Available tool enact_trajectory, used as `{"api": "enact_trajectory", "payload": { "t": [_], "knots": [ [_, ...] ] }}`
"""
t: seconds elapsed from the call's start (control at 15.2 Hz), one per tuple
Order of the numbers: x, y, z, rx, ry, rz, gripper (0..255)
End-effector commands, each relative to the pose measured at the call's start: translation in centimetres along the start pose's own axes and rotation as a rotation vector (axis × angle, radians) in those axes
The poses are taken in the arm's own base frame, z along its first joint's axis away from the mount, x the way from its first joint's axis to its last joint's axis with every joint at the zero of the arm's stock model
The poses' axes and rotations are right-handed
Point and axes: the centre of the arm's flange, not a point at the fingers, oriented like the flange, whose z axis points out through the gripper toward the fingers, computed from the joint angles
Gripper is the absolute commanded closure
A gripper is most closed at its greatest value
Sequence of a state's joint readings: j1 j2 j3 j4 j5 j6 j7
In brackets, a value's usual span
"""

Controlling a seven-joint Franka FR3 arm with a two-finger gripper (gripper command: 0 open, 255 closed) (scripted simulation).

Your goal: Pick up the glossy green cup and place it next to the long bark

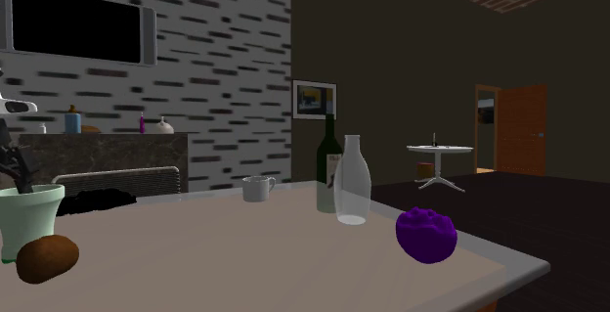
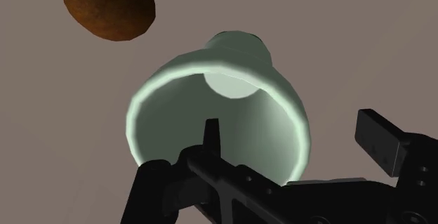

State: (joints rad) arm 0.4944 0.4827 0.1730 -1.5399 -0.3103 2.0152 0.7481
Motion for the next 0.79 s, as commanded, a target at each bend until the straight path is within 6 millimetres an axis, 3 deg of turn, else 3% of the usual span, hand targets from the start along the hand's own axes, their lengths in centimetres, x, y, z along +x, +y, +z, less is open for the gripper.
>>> {"api": "enact_trajectory", "payload": {
  "t": [0.0, 0.26, 0.73],
  "knots": [
    [0.0, 0.0, 0.0, 0.000, 0.000, 0.000, 0],
    [0.0, 0.0, -5.0, 0.000, 0.000, 0.000, 0],
    [0.0, 0.0, -5.0, 0.000, 0.000, 0.000, 0]
  ]
}}
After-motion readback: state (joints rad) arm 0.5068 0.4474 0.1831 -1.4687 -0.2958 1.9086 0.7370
